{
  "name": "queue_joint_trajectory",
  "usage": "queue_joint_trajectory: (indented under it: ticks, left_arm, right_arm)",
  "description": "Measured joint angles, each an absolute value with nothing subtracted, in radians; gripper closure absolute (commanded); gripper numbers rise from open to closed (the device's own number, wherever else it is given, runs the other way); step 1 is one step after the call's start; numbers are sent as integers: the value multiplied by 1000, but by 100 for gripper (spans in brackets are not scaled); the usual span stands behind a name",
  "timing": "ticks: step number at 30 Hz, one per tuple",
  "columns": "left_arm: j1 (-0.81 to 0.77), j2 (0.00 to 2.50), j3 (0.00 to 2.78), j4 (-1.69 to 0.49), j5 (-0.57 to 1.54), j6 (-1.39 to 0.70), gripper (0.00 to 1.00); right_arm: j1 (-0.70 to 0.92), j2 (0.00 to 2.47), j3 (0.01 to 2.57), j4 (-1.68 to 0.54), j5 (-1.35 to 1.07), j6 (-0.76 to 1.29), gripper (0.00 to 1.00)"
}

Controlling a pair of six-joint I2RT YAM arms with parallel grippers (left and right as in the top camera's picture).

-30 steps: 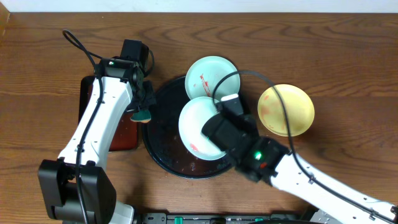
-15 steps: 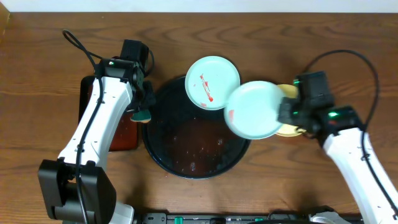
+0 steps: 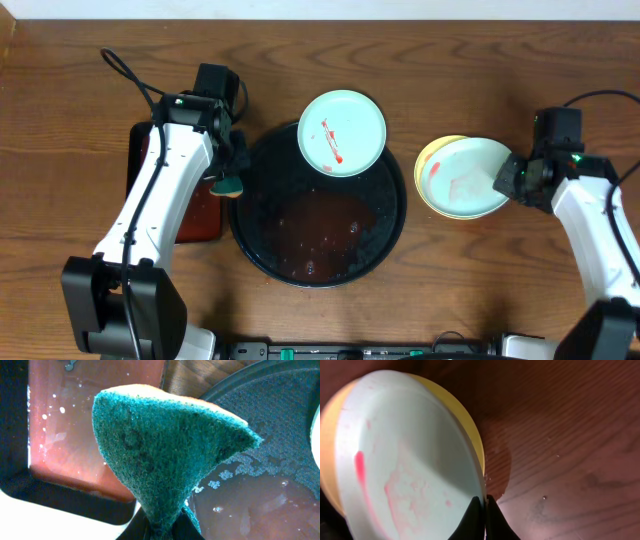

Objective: Clean dirty plates on tray and stack at the side
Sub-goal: 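Lower the light-blue plate onto the yellow plate and open right gripper, then move right gripper to the back light-blue plate and grasp its rim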

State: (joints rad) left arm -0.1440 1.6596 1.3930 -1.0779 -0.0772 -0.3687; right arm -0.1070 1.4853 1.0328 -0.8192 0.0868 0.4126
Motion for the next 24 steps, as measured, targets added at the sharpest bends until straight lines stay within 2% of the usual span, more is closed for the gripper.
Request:
queue_joint_trajectory:
  ticks: [3, 7, 13, 17, 24]
  left_arm:
    - [-144, 1660, 1393, -1078, -77, -369, 92]
    - [-144, 1660, 1393, -1078, -77, -369, 92]
    - [-144, 1660, 1393, -1073, -77, -369, 92]
    - [-144, 1660, 1393, -1069, -77, -369, 92]
    - [-144, 1660, 1393, -1067, -77, -369, 92]
  right_arm:
    - [-107, 1539, 1033, -807, 89, 414, 77]
    - [-107, 1570, 1032, -794, 83, 402, 62]
    - [-104, 1568, 1041, -754, -35, 333, 53]
    - [-75, 1564, 1074, -627, -196, 276, 45]
    - [99, 1574, 1095, -376, -318, 223, 44]
